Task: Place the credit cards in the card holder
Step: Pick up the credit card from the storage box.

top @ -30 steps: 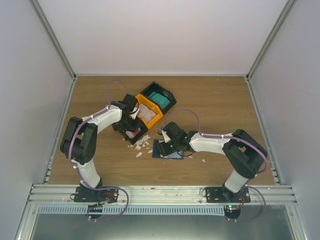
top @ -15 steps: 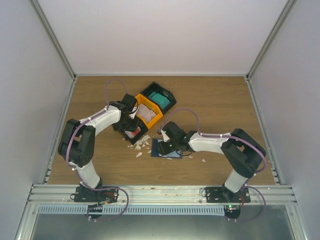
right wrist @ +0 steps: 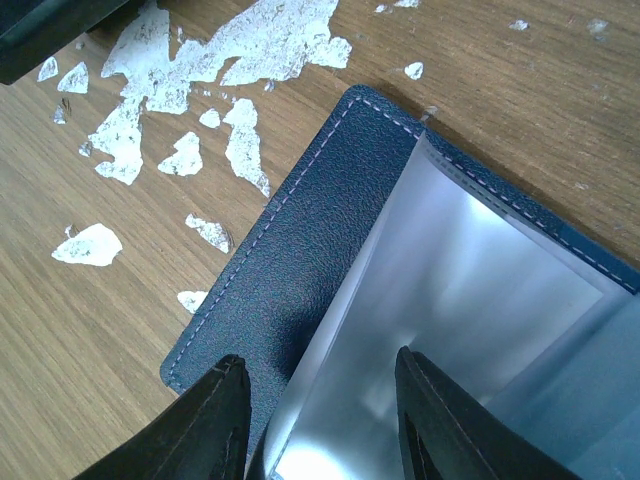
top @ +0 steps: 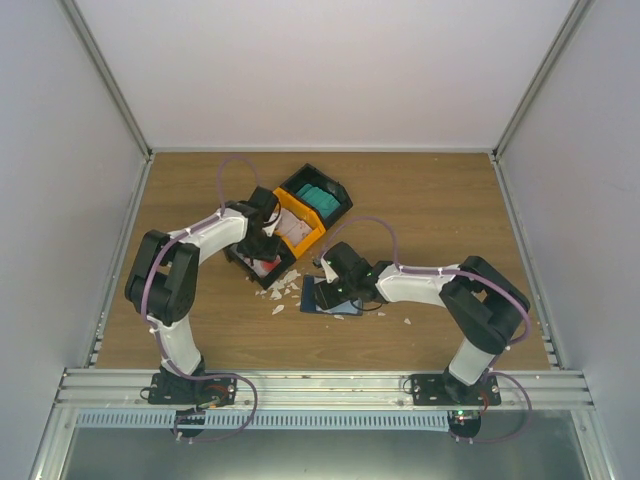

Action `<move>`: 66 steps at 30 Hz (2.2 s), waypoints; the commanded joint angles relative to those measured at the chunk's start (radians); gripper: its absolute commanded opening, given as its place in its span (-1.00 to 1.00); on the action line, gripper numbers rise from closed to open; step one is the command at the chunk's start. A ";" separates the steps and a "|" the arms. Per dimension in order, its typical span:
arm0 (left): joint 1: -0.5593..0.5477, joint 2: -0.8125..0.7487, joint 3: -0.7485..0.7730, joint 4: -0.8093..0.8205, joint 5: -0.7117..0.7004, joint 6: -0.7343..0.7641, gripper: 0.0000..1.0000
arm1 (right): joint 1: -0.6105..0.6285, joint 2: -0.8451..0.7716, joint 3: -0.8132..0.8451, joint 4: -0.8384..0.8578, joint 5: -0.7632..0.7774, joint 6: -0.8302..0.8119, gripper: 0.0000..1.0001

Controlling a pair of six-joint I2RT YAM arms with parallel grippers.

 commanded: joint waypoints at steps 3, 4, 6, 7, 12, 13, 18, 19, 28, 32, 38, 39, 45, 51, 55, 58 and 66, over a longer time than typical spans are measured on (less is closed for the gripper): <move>-0.004 -0.018 -0.024 -0.019 0.063 0.018 -0.39 | -0.004 0.073 -0.034 -0.100 0.021 0.002 -0.17; -0.003 -0.022 -0.028 -0.016 0.071 0.018 -0.40 | -0.004 0.074 -0.034 -0.100 0.023 0.001 -0.17; -0.003 -0.027 -0.041 -0.012 0.086 0.020 -0.41 | -0.005 0.075 -0.034 -0.099 0.023 0.001 -0.17; -0.003 -0.028 -0.045 -0.012 0.088 0.021 -0.41 | -0.005 0.076 -0.034 -0.099 0.023 0.001 -0.17; -0.003 -0.040 -0.053 -0.017 0.108 0.020 -0.43 | -0.004 0.078 -0.035 -0.097 0.023 0.001 -0.17; -0.004 -0.046 -0.052 -0.020 0.115 0.019 -0.44 | -0.004 0.078 -0.035 -0.097 0.022 0.001 -0.17; -0.007 -0.090 -0.063 -0.015 0.154 0.012 -0.53 | -0.004 0.075 -0.037 -0.096 0.025 0.004 -0.17; -0.008 -0.098 -0.069 -0.013 0.161 0.010 -0.55 | -0.004 0.073 -0.039 -0.095 0.024 0.004 -0.17; -0.021 -0.144 -0.117 -0.007 0.216 -0.016 -0.61 | -0.004 0.074 -0.041 -0.090 0.026 0.007 -0.17; -0.027 -0.168 -0.138 -0.012 0.240 -0.042 -0.62 | -0.004 0.074 -0.042 -0.088 0.026 0.008 -0.17; -0.027 -0.207 -0.159 -0.003 0.295 -0.091 -0.62 | -0.004 0.074 -0.045 -0.086 0.029 0.009 -0.17; -0.028 -0.211 -0.162 0.002 0.309 -0.096 -0.62 | -0.004 0.074 -0.045 -0.085 0.031 0.008 -0.17; -0.039 -0.222 -0.170 0.010 0.346 -0.103 -0.62 | -0.004 0.073 -0.047 -0.085 0.032 0.012 -0.17; -0.062 -0.196 -0.177 0.023 0.324 -0.103 -0.55 | -0.005 0.073 -0.050 -0.082 0.034 0.012 -0.17; -0.087 -0.170 -0.169 0.028 0.307 -0.102 -0.49 | -0.004 0.073 -0.050 -0.083 0.036 0.012 -0.17; -0.097 -0.161 -0.157 0.025 0.289 -0.101 -0.49 | -0.004 0.073 -0.051 -0.083 0.037 0.012 -0.17; -0.117 -0.153 -0.148 0.024 0.274 -0.093 -0.31 | -0.004 0.077 -0.047 -0.082 0.037 0.010 -0.17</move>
